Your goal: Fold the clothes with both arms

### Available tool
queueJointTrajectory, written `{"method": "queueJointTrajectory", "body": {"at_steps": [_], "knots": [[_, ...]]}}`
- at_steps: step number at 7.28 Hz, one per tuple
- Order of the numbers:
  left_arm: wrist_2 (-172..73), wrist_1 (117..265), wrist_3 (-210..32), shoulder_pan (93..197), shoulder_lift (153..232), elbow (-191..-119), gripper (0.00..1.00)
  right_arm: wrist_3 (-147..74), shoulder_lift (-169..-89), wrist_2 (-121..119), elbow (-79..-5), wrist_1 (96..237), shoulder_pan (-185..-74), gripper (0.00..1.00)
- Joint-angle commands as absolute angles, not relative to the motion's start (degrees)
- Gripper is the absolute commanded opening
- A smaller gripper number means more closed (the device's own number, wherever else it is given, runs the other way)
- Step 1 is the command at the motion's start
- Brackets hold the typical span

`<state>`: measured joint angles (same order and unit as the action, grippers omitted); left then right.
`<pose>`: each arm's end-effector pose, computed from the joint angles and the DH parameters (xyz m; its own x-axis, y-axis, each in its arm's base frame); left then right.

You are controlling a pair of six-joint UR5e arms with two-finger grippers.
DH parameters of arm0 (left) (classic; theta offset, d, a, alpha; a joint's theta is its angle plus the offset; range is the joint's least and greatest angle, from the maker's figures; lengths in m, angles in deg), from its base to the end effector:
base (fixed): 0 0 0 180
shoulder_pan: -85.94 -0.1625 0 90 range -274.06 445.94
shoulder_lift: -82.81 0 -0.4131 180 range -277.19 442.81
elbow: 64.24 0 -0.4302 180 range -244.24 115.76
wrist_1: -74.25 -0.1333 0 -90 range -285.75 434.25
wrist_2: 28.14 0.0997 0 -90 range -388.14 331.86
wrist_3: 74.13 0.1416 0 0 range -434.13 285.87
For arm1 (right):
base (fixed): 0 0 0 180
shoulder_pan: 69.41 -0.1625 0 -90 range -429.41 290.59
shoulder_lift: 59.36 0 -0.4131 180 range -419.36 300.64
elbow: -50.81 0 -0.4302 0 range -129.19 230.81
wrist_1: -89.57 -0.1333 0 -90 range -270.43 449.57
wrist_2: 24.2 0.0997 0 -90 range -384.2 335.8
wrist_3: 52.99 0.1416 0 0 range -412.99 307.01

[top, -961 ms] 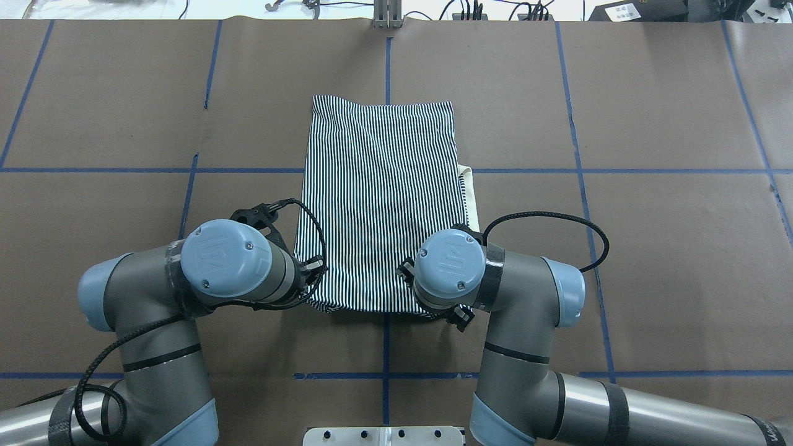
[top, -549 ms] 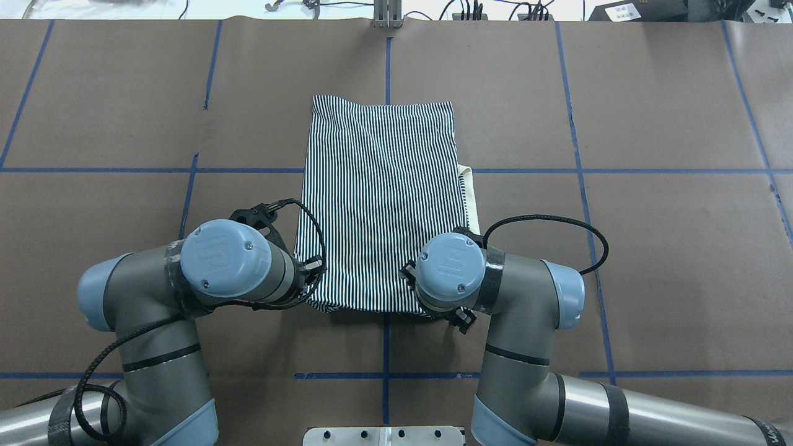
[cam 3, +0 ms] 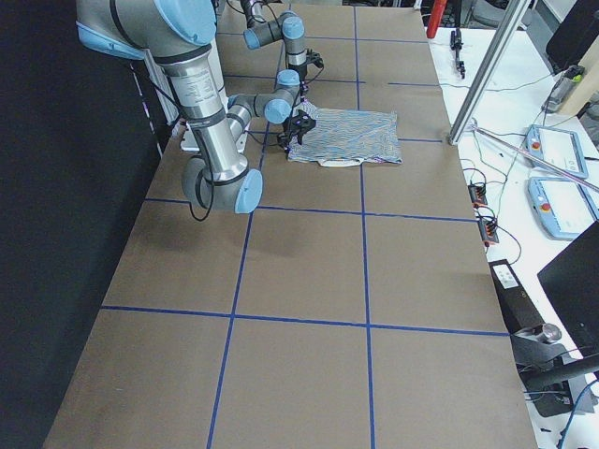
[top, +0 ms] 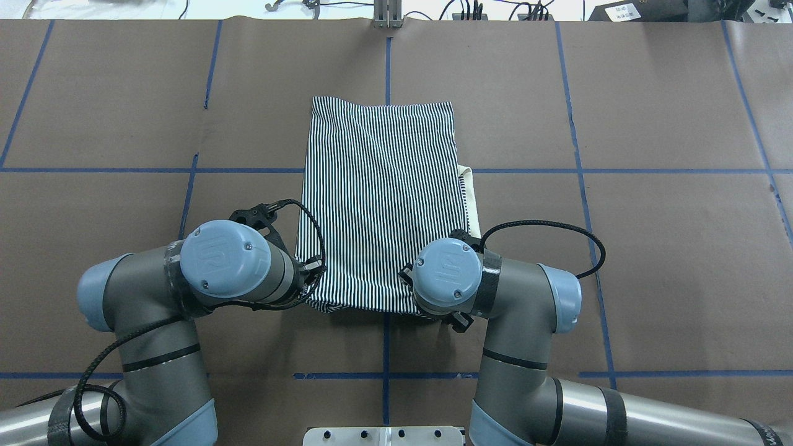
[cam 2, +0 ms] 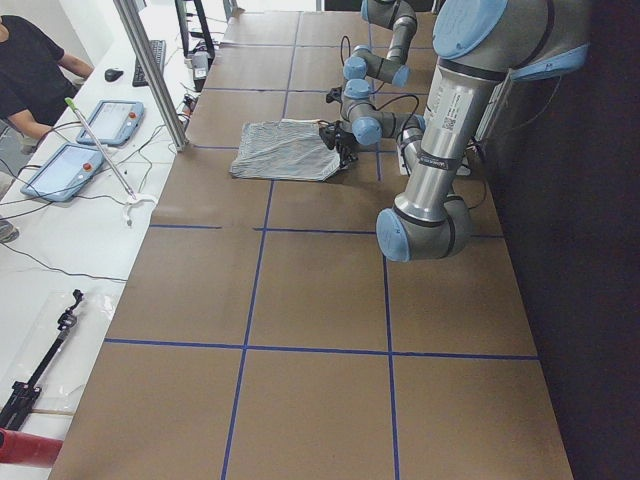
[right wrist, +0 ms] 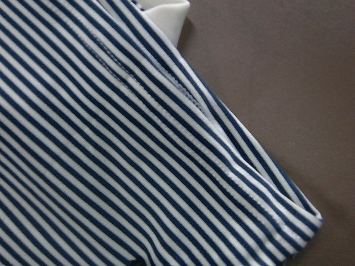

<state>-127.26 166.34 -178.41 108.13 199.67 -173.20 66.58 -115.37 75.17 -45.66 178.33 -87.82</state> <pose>0.5665 -0.3508 0.2422 0.5364 -0.4818 -0.6930 0.4089 0.8666 -0.2860 -0.6537 -0.3338 0.2638 0.5131 0.6839 0.5186 -0.5312 0.7276 -0.4340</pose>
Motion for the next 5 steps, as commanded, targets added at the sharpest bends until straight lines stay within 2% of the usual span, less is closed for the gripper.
{"method": "queueJointTrajectory", "body": {"at_steps": [1,5], "knots": [[-127.19,166.36,-178.37,108.18,199.71,-173.14,0.0,66.19,-115.26,75.21,-45.78,178.34,-87.78,0.0],[-127.19,166.36,-178.37,108.09,199.79,-172.7,0.0,66.63,-114.9,75.12,-46.57,178.34,-88.04,0.0]]}}
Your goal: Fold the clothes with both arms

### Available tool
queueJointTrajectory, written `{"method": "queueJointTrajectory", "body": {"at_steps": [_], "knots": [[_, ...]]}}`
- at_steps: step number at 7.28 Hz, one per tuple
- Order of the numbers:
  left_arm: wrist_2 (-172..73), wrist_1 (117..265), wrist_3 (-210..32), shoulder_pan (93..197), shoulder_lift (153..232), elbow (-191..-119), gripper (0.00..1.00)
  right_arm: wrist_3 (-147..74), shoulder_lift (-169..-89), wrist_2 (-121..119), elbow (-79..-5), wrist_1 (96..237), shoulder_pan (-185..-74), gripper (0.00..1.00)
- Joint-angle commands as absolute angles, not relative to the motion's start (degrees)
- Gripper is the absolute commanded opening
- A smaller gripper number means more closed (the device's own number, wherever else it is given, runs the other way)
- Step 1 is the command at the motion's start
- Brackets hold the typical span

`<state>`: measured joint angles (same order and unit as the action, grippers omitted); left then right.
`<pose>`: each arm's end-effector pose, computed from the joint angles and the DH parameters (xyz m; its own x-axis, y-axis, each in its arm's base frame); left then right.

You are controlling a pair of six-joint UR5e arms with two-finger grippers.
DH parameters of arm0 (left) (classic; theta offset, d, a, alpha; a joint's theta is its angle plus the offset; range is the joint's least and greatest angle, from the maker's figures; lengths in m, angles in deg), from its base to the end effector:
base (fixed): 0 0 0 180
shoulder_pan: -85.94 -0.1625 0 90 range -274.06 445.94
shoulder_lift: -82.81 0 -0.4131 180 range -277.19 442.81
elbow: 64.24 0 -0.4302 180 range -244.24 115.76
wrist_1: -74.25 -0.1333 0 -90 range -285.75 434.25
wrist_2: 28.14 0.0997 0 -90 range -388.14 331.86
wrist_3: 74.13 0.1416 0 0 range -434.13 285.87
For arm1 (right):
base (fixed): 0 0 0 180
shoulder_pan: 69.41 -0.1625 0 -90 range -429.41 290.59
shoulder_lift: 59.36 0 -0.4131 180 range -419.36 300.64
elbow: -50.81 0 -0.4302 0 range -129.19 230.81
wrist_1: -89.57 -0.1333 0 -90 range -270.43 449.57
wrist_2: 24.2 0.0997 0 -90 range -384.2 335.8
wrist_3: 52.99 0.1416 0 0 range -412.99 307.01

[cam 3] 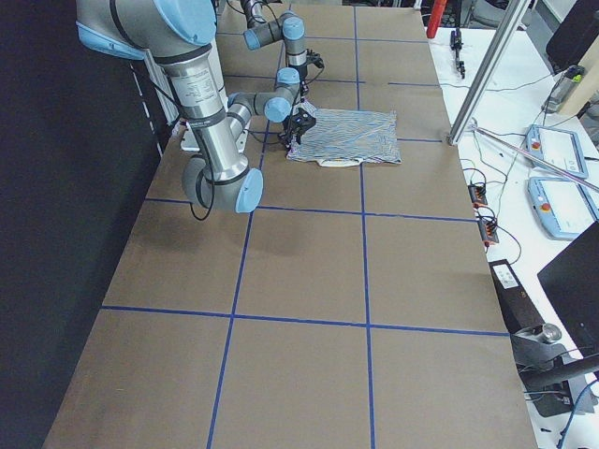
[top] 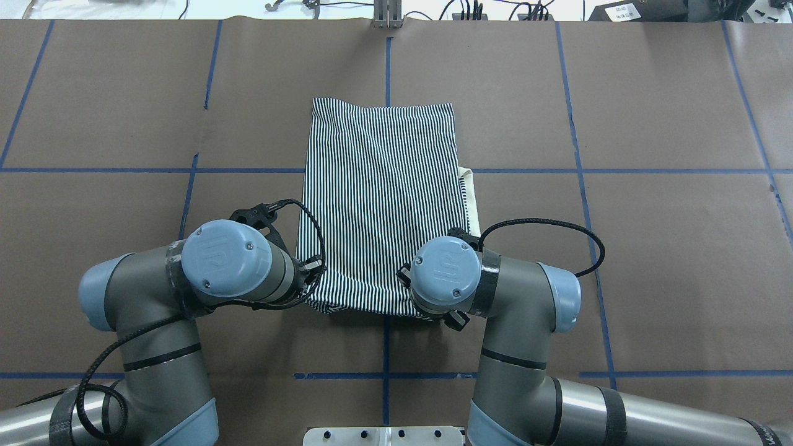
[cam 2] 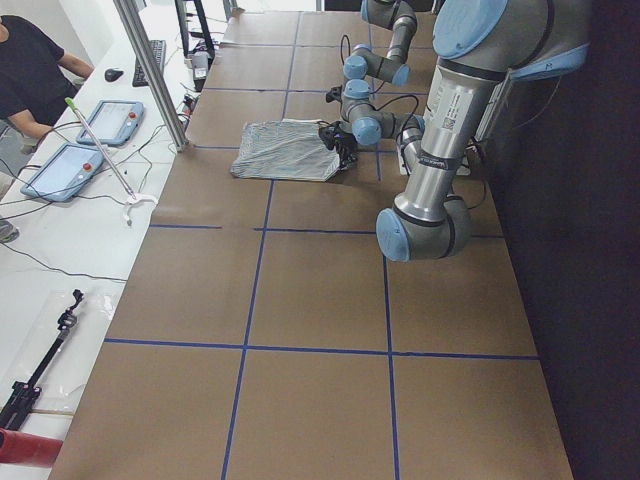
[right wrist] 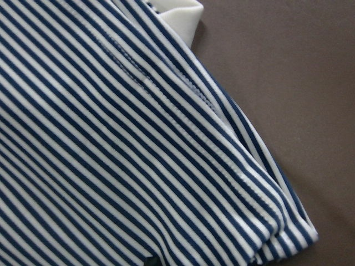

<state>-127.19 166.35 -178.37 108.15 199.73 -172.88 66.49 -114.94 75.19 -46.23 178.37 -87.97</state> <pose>0.5679 -0.3518 0.2442 0.5390 -0.4825 -0.6904 0.4109 0.8662 -0.2845 -0.6512 -0.3349 0.2536 0.5039 0.6814 0.5309 -0.5252 0.7296 -0.4379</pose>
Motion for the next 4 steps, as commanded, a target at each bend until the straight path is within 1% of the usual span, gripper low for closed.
{"method": "queueJointTrajectory", "body": {"at_steps": [1,4], "knots": [[-127.19,166.36,-178.37,108.09,199.79,-172.7,0.0,66.19,-114.9,75.12,-46.49,178.34,-88.04,0.0],[-127.37,166.53,-178.37,108.09,200.14,-172.87,0.0,66.1,-114.82,75.21,-46.57,178.25,-88.21,0.0]]}}
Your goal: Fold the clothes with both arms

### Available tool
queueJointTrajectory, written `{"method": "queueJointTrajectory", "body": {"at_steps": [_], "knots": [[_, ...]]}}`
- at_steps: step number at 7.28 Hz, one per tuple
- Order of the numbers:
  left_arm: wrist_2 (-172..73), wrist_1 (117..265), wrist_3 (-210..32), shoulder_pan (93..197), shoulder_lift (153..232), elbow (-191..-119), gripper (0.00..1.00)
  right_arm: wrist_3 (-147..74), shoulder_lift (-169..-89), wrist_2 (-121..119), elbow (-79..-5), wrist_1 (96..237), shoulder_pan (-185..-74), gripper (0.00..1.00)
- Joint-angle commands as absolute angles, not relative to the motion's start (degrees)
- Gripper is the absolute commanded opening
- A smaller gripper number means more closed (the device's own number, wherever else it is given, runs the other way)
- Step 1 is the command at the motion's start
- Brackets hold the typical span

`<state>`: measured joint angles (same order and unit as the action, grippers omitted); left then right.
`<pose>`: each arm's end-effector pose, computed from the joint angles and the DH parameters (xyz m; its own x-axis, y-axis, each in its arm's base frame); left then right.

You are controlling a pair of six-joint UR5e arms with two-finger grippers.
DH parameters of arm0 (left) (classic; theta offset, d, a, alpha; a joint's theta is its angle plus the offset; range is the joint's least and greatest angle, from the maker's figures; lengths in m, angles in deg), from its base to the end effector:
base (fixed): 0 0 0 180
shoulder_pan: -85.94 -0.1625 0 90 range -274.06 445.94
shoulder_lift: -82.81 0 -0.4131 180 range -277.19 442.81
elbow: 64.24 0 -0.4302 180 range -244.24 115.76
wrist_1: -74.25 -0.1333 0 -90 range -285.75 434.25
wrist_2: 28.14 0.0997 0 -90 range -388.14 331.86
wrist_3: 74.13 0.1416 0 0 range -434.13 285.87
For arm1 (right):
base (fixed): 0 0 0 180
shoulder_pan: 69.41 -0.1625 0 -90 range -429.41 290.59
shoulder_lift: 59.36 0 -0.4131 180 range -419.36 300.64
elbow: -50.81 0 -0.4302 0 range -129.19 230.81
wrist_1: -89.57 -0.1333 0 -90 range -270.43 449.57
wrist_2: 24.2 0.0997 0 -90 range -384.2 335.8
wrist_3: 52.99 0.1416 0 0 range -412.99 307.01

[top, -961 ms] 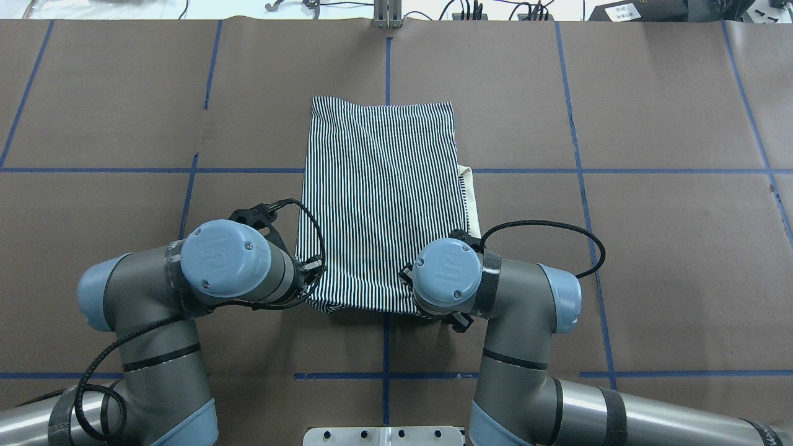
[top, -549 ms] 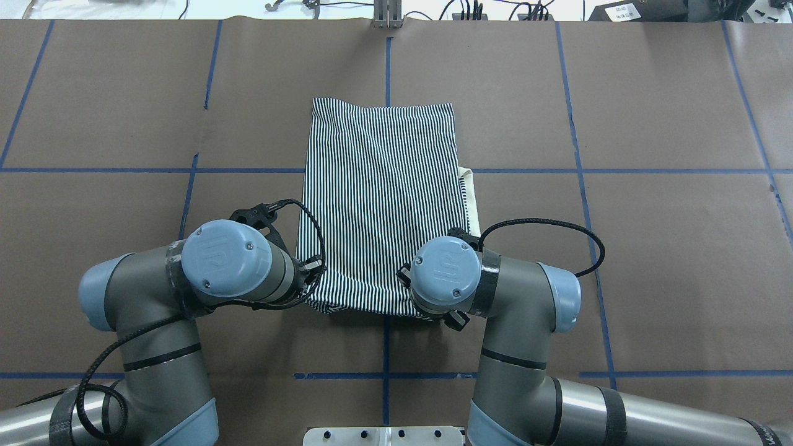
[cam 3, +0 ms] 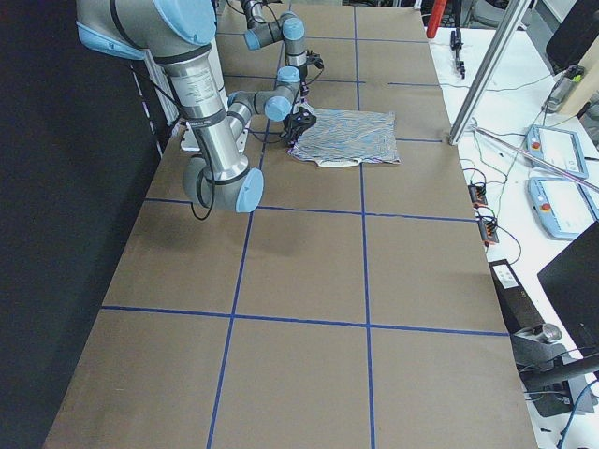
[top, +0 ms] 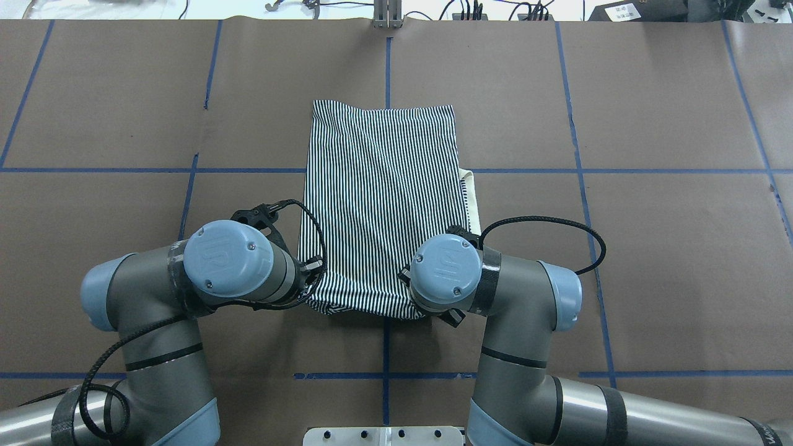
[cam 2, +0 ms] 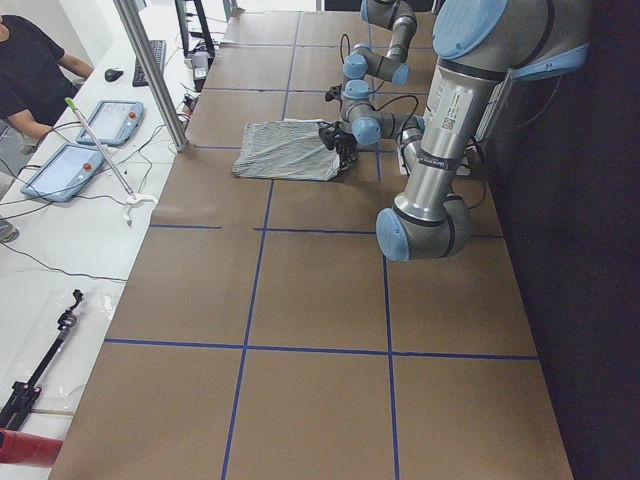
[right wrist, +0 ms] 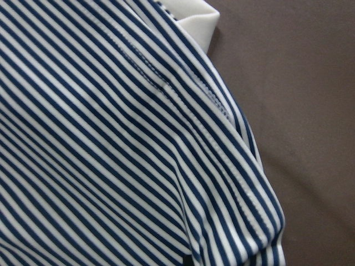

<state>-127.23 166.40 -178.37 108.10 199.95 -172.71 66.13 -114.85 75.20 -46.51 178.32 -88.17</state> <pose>0.5693 -0.3517 0.2429 0.5385 -0.4816 -0.6915 0.4092 0.8668 -0.2851 -0.6490 -0.3368 0.2499 0.5012 0.6773 0.5386 -0.5215 0.7331 -0.4366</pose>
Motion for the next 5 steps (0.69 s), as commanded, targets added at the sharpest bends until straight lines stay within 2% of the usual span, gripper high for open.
{"method": "queueJointTrajectory", "body": {"at_steps": [1,3,5], "knots": [[-127.28,166.53,-178.28,107.74,200.14,-173.4,0.0,66.1,-114.82,75.29,-47.27,178.25,-88.21,0.0],[-127.28,166.36,-178.37,103.11,199.79,-175.67,0.0,66.1,-115.96,75.99,-52.17,178.34,-87.69,0.0],[-127.28,162.96,-178.72,99.14,199.53,-178.13,0.0,66.1,-116.13,76.35,-54.13,178.34,-86.11,0.0]]}}
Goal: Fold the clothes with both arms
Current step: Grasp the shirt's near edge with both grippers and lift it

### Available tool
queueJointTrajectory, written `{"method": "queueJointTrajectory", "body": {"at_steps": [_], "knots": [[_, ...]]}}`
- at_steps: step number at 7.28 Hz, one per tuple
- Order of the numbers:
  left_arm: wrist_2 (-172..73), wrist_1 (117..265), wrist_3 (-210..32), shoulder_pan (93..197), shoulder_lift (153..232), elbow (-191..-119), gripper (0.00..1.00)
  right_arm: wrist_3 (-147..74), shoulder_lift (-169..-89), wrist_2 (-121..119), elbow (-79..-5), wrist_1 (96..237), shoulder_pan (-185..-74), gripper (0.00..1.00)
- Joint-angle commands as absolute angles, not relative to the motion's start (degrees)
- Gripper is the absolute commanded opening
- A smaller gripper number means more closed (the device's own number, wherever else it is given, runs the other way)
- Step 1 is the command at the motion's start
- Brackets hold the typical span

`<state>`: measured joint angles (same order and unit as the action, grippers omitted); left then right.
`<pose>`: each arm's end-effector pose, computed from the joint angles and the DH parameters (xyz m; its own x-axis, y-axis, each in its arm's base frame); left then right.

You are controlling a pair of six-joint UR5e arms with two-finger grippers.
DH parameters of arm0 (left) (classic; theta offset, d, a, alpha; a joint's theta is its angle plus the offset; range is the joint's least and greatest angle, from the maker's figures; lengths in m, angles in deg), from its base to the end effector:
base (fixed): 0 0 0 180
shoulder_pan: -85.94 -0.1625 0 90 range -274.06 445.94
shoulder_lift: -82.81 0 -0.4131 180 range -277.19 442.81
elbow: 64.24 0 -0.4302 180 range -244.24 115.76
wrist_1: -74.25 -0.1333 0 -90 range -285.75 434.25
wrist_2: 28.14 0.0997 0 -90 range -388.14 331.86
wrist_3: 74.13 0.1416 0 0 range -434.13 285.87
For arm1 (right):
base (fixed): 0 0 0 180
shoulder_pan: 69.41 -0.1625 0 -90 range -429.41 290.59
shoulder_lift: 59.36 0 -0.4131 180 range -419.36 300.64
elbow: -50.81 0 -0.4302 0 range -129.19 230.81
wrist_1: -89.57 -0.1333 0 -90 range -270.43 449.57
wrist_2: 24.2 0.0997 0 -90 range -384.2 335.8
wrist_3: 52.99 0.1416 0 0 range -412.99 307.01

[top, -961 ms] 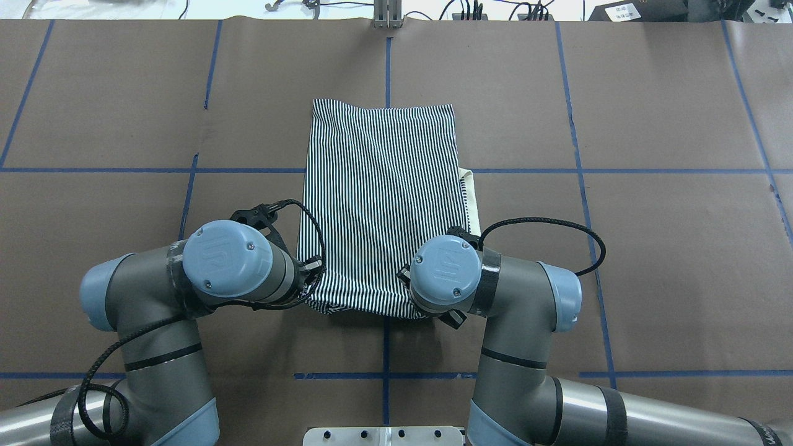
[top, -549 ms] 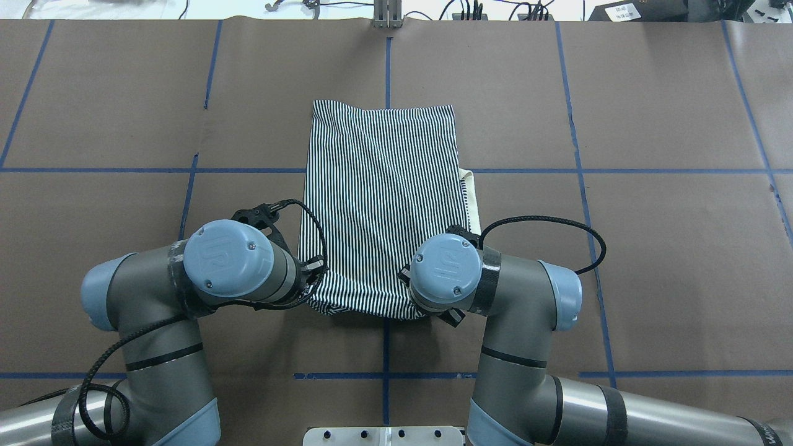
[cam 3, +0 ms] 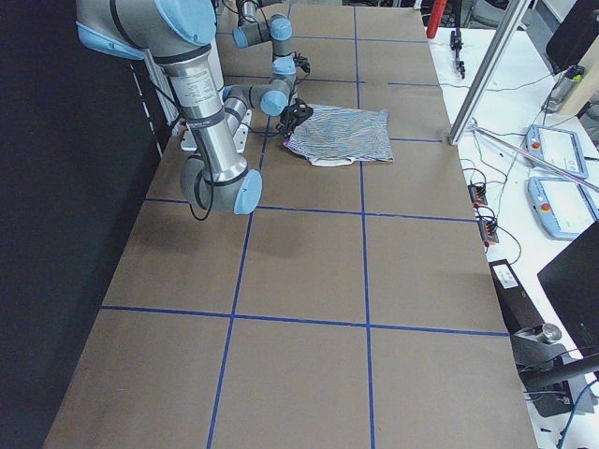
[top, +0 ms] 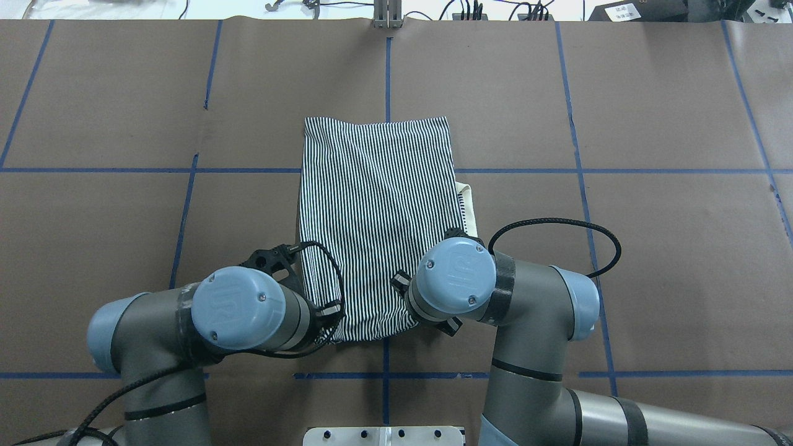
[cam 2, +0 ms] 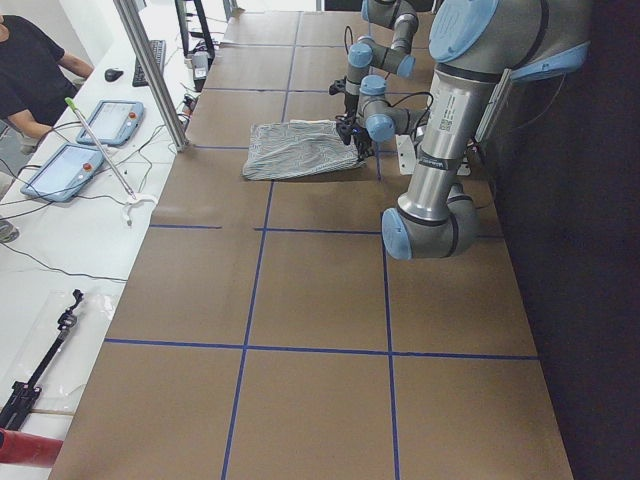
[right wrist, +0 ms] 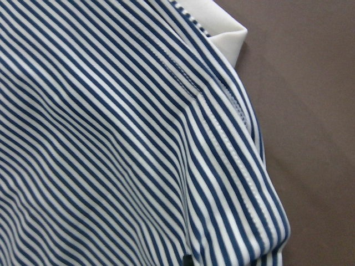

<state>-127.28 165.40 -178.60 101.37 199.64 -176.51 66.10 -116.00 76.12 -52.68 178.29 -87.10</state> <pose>0.5868 -0.2769 0.2187 0.5606 -0.4107 -0.7191 0.2944 0.9105 -0.2905 -0.6262 -0.3130 0.2124 0.4721 0.6526 0.5926 -0.4593 0.7559 -0.4665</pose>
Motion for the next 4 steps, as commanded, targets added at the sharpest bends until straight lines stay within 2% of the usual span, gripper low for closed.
{"method": "queueJointTrajectory", "body": {"at_steps": [1,2,4], "knots": [[-127.28,159.28,-178.72,98.34,199.44,-181.19,0.0,66.19,-117.44,76.26,-55.87,178.34,-85.06,0.0],[-127.54,157.59,-178.72,98.34,198.75,-183.4,0.0,66.19,-119.19,76.26,-57.89,178.34,-84.62,0.0],[-127.54,157.48,-178.28,99.03,197.51,-182.9,0.0,66.1,-119.39,76.26,-58.0,178.25,-84.26,0.0]]}}
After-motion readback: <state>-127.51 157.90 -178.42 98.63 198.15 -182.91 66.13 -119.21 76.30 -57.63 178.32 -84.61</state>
